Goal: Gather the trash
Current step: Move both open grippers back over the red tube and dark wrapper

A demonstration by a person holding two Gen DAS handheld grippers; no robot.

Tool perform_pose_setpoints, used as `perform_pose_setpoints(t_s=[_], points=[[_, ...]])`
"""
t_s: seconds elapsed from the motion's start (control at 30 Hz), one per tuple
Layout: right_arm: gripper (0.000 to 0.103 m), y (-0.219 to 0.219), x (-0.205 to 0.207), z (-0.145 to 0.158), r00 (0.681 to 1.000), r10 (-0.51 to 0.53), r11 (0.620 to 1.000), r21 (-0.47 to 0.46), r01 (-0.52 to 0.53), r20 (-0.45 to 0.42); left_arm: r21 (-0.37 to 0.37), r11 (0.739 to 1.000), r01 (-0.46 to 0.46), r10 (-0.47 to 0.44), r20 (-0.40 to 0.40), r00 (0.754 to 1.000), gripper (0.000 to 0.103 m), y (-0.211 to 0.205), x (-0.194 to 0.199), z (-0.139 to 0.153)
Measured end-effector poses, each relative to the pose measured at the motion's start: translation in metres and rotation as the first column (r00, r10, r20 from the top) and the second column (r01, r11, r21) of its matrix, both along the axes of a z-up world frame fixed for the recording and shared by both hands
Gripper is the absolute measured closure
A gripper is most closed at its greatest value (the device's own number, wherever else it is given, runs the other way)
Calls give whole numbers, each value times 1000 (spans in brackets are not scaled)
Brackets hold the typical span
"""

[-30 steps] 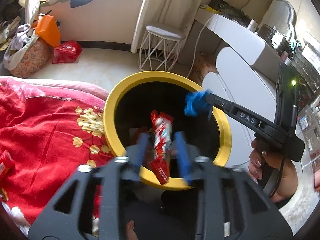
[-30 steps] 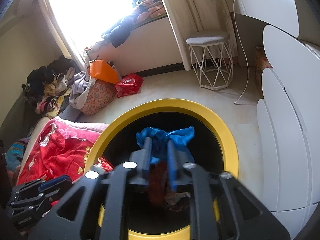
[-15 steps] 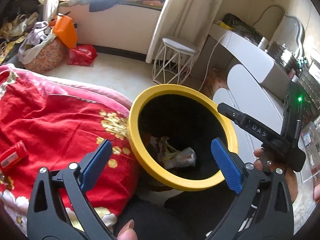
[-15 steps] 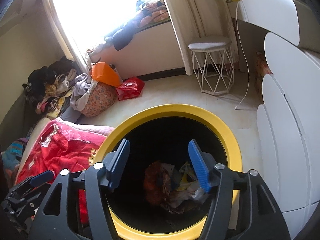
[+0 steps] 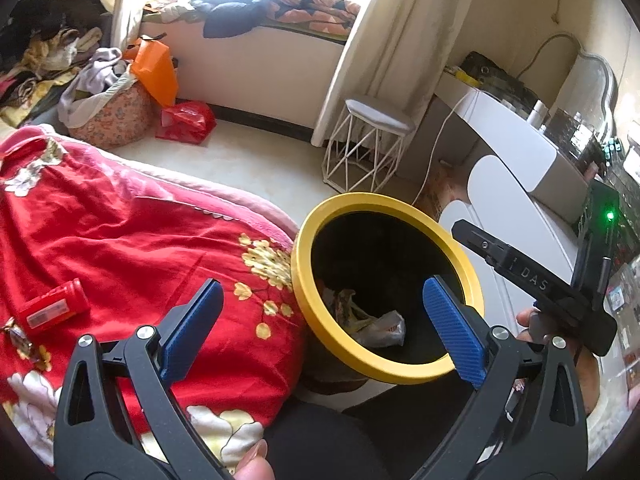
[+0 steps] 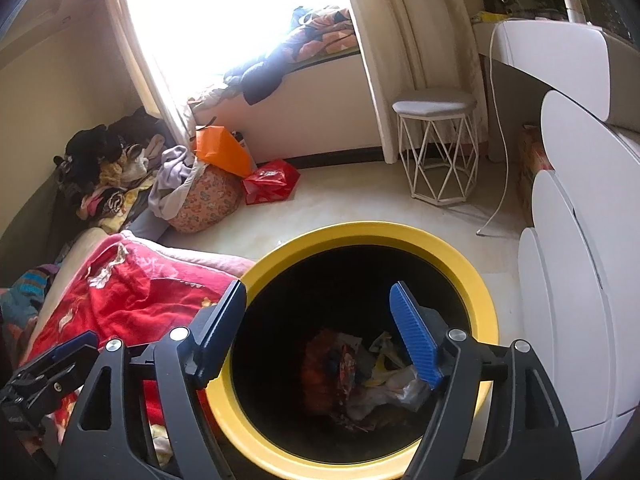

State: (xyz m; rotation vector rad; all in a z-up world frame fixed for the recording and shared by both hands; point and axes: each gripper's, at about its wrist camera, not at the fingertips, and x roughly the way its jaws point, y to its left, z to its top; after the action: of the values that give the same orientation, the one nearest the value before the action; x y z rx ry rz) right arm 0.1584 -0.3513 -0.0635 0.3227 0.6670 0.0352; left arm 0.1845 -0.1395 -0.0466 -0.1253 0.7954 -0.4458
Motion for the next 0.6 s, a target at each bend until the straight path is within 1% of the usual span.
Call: perform_pose_setpoints(t_s=[0.47,0.6], points=[[30,49,-3,18,993,117,993,-39,-116,26,-12,996,-94,94,49,994,11,37,-7,15],[24,62,-5,24,989,141,989,-47,-139,38,-13,992,-126,127,60,990,11,50,-9,17]])
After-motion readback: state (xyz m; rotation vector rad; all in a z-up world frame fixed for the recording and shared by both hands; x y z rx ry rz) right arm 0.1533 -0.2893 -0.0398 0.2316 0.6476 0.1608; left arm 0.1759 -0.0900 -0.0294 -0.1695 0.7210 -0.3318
